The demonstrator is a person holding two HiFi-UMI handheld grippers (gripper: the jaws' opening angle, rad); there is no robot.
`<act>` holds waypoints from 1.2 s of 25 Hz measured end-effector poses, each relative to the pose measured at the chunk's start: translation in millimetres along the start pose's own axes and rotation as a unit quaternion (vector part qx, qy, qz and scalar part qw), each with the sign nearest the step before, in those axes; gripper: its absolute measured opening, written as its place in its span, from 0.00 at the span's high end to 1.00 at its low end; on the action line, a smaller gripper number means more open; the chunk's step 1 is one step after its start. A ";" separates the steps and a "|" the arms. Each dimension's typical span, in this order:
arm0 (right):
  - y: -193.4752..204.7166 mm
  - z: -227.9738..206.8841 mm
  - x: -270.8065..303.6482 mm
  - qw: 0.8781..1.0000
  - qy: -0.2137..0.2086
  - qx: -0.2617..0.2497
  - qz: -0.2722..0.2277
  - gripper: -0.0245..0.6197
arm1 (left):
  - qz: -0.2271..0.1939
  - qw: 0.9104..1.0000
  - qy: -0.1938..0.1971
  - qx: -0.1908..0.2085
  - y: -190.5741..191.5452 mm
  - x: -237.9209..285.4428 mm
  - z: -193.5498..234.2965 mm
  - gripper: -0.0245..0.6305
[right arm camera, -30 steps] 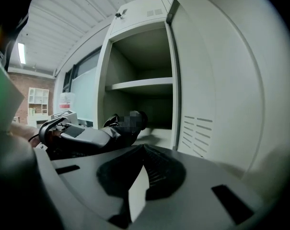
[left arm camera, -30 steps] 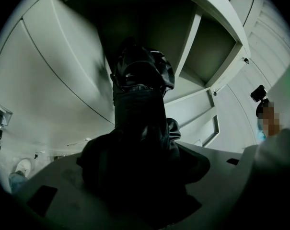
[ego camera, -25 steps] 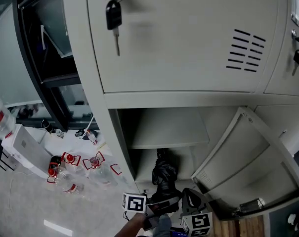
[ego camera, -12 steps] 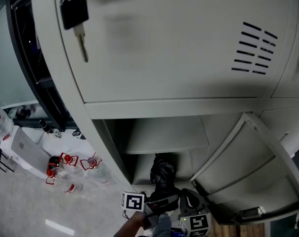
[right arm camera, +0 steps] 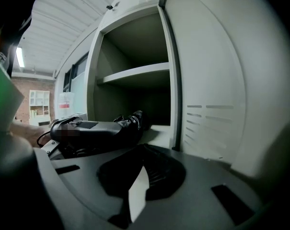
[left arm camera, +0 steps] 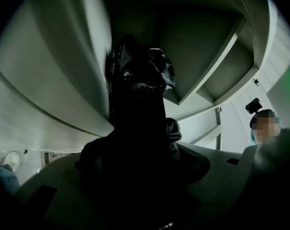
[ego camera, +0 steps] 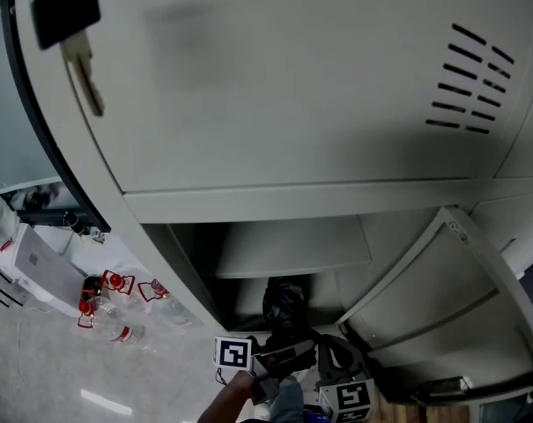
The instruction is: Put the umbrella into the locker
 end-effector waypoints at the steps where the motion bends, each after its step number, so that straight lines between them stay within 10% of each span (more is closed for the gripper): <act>1: 0.5 -0.3 0.4 1.000 0.000 0.001 0.001 0.96 | 0.000 1.000 0.003 0.000 -0.8 0.9 -0.3 0.54; 30: -7.3 12.9 -16.0 1.000 0.008 0.007 -0.003 0.96 | -0.066 0.998 0.000 -0.020 -11.4 -16.3 4.0 0.43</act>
Point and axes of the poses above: the fingertips, and each gripper's own axes: x forward along the fingers, z to its left, y out of its underside, the point moved 1 cm from there along -x, backward along the fingers, and after that the axes turned 1 degree about z, right-handed, at the moved point
